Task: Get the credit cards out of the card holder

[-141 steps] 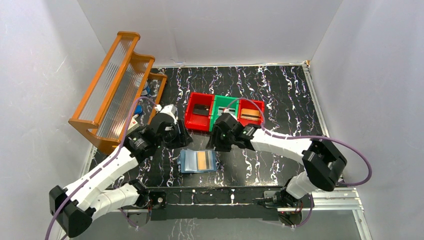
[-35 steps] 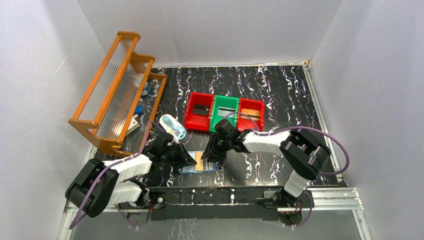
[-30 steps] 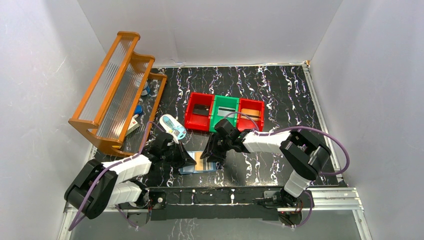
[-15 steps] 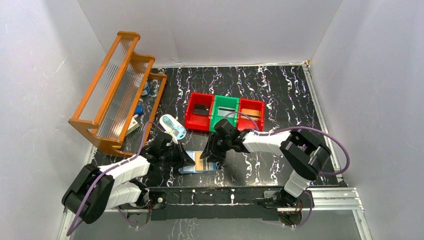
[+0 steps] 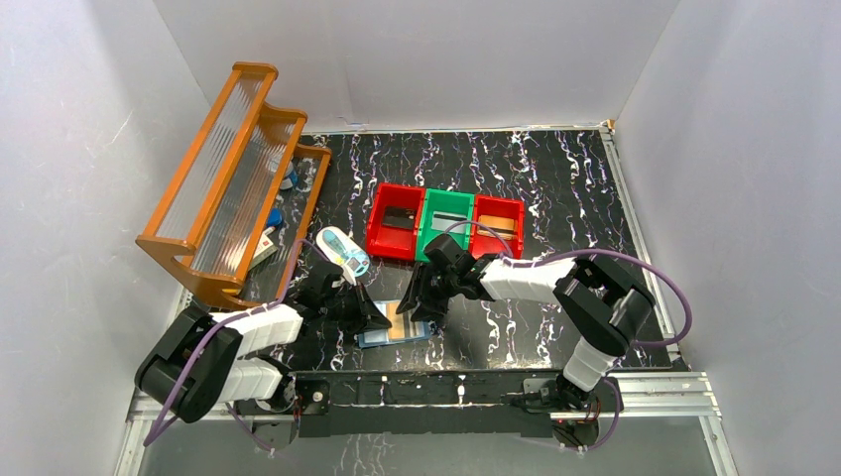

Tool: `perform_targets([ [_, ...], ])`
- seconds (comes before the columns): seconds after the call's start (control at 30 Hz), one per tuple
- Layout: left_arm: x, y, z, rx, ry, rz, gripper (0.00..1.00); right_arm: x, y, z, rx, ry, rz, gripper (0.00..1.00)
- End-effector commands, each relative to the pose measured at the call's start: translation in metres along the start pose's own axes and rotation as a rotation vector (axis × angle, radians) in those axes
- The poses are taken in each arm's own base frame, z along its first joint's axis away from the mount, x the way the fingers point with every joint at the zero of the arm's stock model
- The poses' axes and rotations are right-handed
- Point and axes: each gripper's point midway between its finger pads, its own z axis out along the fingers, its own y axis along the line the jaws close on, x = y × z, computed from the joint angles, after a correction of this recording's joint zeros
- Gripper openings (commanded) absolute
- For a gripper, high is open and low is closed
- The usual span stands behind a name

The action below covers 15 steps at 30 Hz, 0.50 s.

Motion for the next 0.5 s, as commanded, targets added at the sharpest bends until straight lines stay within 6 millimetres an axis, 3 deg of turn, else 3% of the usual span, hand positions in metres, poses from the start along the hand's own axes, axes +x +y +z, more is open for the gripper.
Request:
perform_targets([
  [0.0, 0.001, -0.020, -0.002, 0.089, 0.016, 0.031, 0.00, 0.009, -0.050, 0.015, 0.162, 0.012, 0.013, 0.54],
  [0.27, -0.005, -0.006, -0.006, -0.002, -0.028, 0.047, 0.00, -0.008, -0.037, -0.004, 0.163, -0.092, -0.023, 0.59],
  [0.47, -0.005, -0.006, -0.007, -0.013, -0.020, 0.073, 0.00, -0.007, -0.031, -0.002, 0.137, -0.076, -0.038, 0.59],
])
